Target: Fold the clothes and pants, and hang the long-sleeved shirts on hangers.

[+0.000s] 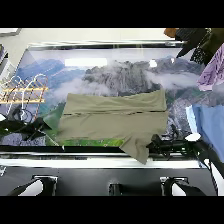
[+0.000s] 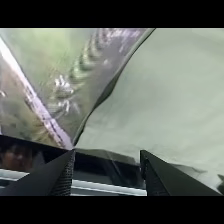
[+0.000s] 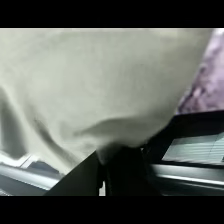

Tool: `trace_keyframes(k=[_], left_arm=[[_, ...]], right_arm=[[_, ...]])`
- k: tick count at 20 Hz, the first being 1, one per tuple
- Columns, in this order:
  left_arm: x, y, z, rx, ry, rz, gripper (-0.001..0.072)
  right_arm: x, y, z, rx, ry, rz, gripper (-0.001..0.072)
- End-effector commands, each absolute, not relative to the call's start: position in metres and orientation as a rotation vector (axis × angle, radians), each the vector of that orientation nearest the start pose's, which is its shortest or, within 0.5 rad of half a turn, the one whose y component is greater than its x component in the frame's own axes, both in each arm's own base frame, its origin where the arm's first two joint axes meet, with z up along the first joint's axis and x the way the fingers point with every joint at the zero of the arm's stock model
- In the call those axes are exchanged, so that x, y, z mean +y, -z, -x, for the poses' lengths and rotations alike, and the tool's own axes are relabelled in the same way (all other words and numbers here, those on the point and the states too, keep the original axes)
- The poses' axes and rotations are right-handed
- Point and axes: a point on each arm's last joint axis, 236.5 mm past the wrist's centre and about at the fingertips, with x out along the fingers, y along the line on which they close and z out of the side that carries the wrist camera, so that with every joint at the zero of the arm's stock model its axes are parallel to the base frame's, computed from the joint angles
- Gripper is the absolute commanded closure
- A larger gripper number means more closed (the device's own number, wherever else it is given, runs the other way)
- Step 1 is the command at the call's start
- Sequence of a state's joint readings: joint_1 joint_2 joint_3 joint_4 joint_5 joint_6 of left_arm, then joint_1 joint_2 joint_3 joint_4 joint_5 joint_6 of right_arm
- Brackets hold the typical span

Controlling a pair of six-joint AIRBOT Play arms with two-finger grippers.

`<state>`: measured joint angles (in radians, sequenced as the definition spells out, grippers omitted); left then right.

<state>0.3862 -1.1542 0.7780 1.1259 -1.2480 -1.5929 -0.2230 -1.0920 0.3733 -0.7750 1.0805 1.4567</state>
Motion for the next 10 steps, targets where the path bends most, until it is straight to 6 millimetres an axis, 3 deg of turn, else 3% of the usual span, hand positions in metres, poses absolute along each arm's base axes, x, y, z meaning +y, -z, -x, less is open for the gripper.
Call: trace_keyframes(k=[1, 4, 10], left_arm=[[-0.004, 0.082, -0.252, 1.521, -0.082, 0.779, 0.0237], [-0.017, 0.094, -0.249, 1.507, -0.046, 0.822, 0.0237], [0.0, 0.097, -0.252, 1.464, -0.074, 0.823, 0.0237]], right_arm=[[0.112, 0.088, -0.209, 1.533, -0.15, -0.982, 0.0685], [0.114, 0.08, -0.205, 1.531, -0.176, -0.971, 0.0685], [0.115, 0.076, -0.204, 1.526, -0.19, -0.961, 0.0684]])
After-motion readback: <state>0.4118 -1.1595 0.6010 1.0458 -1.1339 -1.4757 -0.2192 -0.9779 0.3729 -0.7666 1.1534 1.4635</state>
